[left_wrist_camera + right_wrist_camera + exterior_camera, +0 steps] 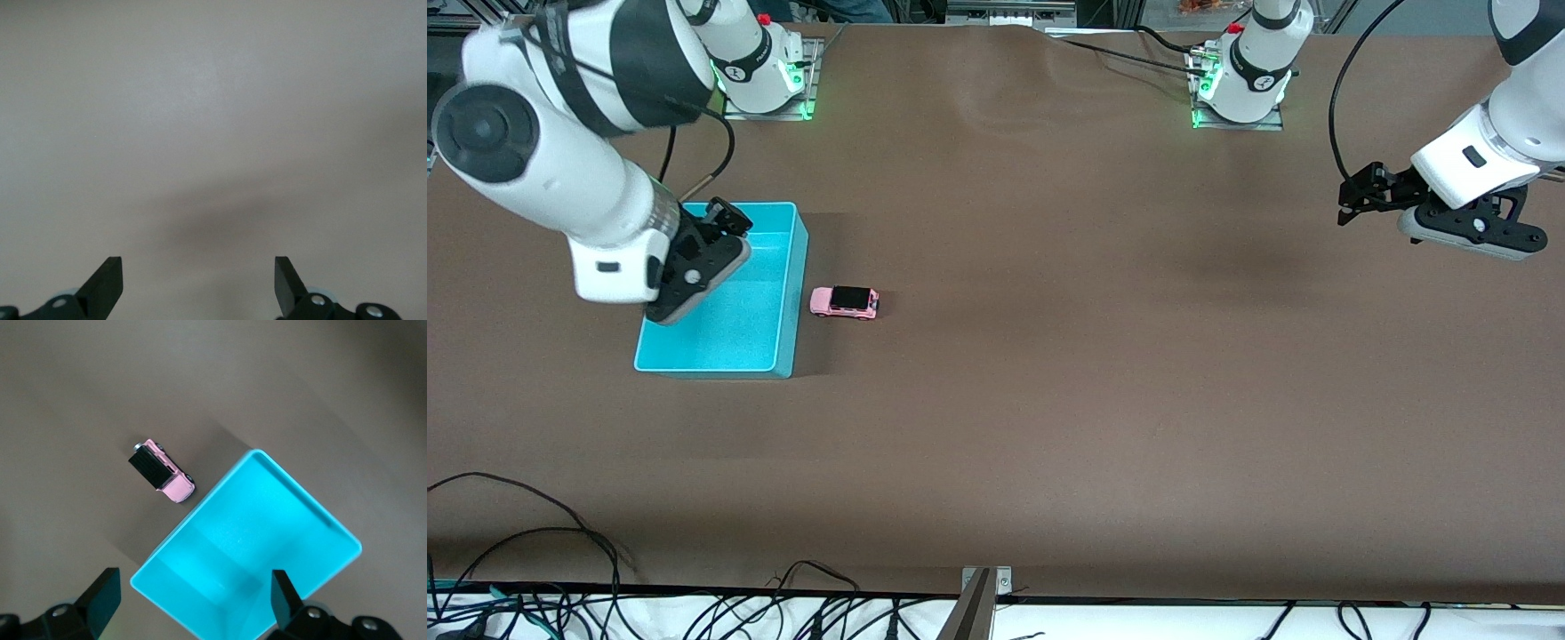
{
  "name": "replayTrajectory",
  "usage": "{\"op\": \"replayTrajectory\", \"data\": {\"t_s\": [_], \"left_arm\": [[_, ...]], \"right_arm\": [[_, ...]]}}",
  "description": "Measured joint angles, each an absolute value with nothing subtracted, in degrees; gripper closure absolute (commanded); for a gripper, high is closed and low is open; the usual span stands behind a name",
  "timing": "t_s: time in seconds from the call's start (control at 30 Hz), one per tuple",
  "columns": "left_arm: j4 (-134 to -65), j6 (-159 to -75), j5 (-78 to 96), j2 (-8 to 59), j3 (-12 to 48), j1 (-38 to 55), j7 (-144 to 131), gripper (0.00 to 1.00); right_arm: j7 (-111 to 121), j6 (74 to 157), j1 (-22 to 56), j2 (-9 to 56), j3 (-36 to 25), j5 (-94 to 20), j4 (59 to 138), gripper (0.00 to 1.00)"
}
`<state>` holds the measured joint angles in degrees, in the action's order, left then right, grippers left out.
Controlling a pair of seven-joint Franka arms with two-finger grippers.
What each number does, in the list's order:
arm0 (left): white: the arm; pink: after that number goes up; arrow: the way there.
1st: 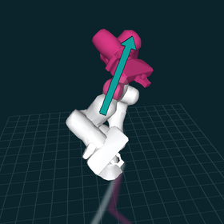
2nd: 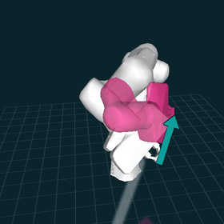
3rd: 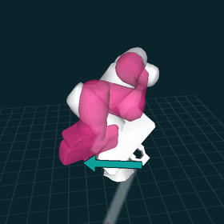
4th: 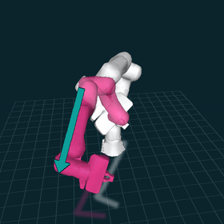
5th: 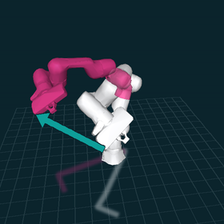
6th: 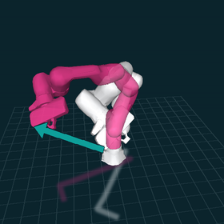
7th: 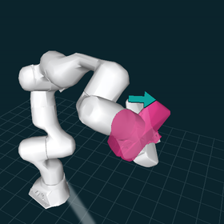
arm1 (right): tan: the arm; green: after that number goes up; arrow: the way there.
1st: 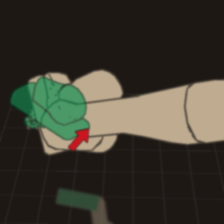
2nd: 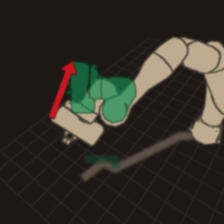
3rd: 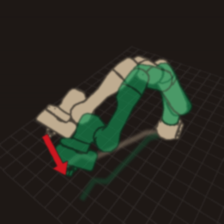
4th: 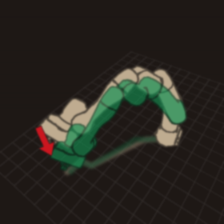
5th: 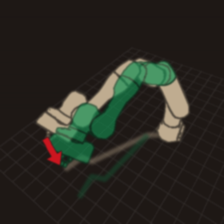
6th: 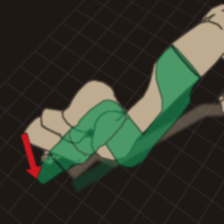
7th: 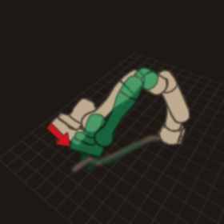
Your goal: Wind and store pink jeep toy
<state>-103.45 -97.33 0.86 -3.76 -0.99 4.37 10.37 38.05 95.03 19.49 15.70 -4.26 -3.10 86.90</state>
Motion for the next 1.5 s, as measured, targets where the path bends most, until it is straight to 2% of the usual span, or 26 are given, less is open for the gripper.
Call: {"op": "replayTrajectory", "data": {"t_s": [0.23, 0.53, 0.7, 1.03, 1.33, 1.4, 1.5], "left_arm": [[-102.7, -97.6, 0.9, -3.3, -0.9, 4.4, 9.0, 0.00], [-102.0, -97.5, 0.9, -2.9, -0.6, 4.4, 8.6, 0.00], [-101.9, -97.5, 0.9, -2.7, -0.6, 4.4, 8.5, 0.00], [-100.3, -97.3, 0.9, -2.5, -1.0, 4.1, 8.0, 0.00], [-96.8, -95.4, 0.7, -2.5, -1.4, 3.5, 8.0, 0.00], [-96.8, -95.2, 0.7, -2.5, -1.4, 3.5, 8.0, 0.00], [-96.8, -95.2, 0.7, -2.4, -1.4, 3.5, 8.0, 0.00]], "right_arm": [[51.3, 99.8, 19.6, 20.6, -4.1, -5.2, 89.4, 0.00], [57.8, 108.9, 19.8, 21.3, -2.3, -5.4, 99.3, 0.00], [58.3, 117.0, 19.9, 20.5, -0.5, -5.4, 106.0, 0.00], [58.5, 140.4, 20.3, 19.9, 2.9, -5.4, 122.4, 0.00], [59.7, 148.1, 20.5, 22.3, 2.9, -5.4, 125.5, 0.00], [59.9, 149.4, 20.7, 22.9, 3.0, -5.4, 125.5, 0.05], [59.9, 150.8, 21.3, 23.9, 3.0, -5.4, 125.5, 0.19]]}}
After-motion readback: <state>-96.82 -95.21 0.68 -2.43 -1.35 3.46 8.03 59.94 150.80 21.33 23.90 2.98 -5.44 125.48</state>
